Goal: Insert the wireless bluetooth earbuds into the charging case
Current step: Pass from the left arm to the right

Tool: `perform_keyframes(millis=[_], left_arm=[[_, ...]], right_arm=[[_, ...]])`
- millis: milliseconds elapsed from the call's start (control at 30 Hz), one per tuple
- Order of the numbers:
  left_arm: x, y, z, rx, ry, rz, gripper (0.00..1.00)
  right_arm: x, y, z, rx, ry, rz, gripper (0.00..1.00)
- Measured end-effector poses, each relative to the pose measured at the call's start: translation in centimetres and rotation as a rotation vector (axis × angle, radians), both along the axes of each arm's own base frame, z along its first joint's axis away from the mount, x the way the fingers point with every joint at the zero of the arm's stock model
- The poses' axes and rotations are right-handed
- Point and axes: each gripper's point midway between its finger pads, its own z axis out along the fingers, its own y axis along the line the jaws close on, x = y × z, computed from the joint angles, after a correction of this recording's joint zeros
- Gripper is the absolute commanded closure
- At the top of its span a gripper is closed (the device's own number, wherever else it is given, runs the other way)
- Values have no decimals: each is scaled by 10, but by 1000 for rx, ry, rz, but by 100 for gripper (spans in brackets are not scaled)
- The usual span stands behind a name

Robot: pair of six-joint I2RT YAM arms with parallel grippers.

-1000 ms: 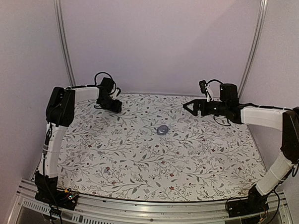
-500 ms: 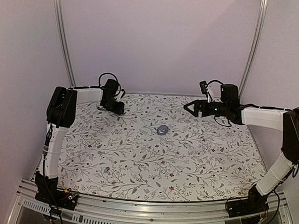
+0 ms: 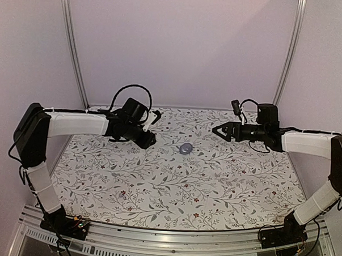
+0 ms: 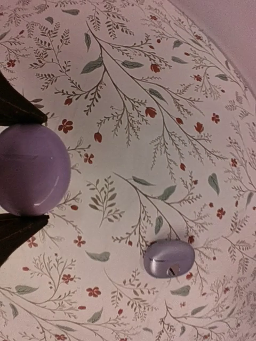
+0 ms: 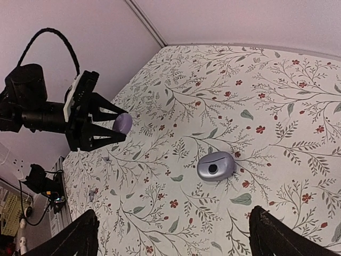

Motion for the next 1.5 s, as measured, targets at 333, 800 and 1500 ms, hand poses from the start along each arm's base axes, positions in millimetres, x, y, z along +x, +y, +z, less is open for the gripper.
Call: perform_keyframes(millis=[333,800,1500], left_arm=[[-134,-100,80,-106,-347,-382,67],[-196,-146,93,37,-644,-552,70],[-187,-153,104,79,-721,-520,71]], right_arm=[[-49,25,-7,87,132,158,10],[-121,68,10,147,205,353,25],[-153,93,10,167,252,468,41]])
